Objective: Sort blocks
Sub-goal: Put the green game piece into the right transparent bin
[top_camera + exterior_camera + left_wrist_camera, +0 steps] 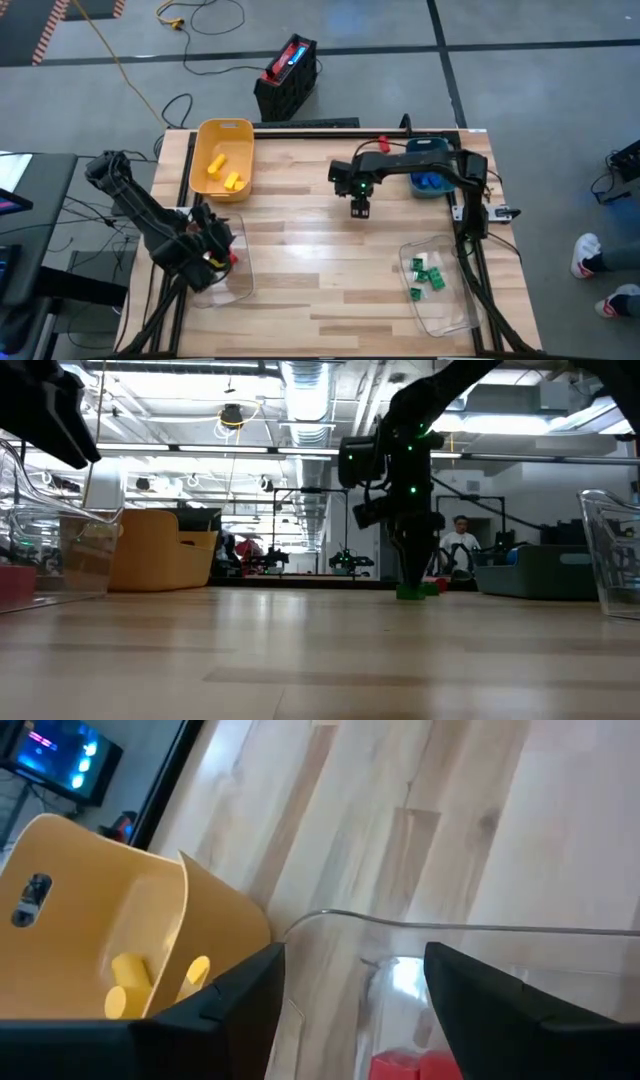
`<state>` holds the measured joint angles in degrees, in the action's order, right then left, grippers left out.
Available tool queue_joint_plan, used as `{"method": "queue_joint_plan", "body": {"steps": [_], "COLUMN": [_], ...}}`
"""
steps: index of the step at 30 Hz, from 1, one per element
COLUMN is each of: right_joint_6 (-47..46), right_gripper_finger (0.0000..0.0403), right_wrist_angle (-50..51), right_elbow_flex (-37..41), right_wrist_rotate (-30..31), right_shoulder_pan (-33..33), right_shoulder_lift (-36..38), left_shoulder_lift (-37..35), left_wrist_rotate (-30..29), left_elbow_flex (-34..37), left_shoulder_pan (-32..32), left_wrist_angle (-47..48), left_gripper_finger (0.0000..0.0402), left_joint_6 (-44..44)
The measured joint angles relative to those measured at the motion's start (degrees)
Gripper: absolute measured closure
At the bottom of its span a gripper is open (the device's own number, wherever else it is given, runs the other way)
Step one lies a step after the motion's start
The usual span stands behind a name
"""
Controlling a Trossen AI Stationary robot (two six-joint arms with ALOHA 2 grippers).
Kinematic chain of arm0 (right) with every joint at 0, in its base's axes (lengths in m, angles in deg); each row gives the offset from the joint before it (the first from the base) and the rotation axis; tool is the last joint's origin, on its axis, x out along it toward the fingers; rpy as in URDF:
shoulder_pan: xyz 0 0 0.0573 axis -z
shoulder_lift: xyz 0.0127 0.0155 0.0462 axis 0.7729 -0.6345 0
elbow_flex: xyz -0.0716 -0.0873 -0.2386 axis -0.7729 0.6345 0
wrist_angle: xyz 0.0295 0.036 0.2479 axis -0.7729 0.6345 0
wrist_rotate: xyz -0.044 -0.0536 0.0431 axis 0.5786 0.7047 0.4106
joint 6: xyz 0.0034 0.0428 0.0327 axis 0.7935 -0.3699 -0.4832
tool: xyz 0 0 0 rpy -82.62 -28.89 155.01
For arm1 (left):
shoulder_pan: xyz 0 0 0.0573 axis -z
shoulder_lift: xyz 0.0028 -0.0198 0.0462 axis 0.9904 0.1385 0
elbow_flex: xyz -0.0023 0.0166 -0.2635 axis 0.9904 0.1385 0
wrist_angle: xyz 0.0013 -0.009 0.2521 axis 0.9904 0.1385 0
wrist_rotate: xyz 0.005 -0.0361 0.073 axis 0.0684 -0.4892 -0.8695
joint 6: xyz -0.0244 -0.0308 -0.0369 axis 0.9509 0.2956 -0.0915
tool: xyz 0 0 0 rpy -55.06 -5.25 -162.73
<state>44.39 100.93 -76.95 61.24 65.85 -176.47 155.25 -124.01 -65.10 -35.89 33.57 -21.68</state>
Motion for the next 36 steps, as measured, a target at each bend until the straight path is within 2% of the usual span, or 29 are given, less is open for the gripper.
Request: {"method": "queue_joint_plan", "body": {"steps": [11,15,18,25,32,36], "right_joint_6": [-1.14,-1.28,-1.52,-1.52,-1.97,-4.52], "right_gripper_finger": [0.0133,0.0147,0.0179,0.0295,0.0297,0.0278], "right_wrist_angle": [-0.93,-0.55,-0.32,3.69,10.79,15.32], "right_elbow_flex": [-0.18,-0.17,-0.09,-1.29,-6.93,-9.72], "right_wrist_rotate": [1.09,1.27,1.25,1.43,1.65,1.60], "right_shoulder_pan": [-0.12,-0.19,-0.19,-1.11,-4.83,-8.15], "right_shoulder_lift": [-3.65,-3.45,-3.37,-3.33,-2.04,2.11], "left_shoulder_lift": [0.00,0.00,0.01,0.00,0.00,0.01], "left_wrist_rotate": [0.93,1.63,2.01,1.89,0.57,0.48], "left_elbow_flex": [0.00,0.00,0.00,0.00,0.00,0.00], "left_shoulder_pan": [-0.11,-0.13,-0.13,-0.13,-2.98,-5.33], "left_wrist_angle": [-1.32,-1.38,-1.38,-2.22,-8.39,-13.21], "left_gripper_finger": [0.0166,0.0166,0.0166,0.0166,0.0166,0.0166], "left_joint_6": [-0.49,-0.47,-0.45,-0.90,-7.37,-12.80]}}
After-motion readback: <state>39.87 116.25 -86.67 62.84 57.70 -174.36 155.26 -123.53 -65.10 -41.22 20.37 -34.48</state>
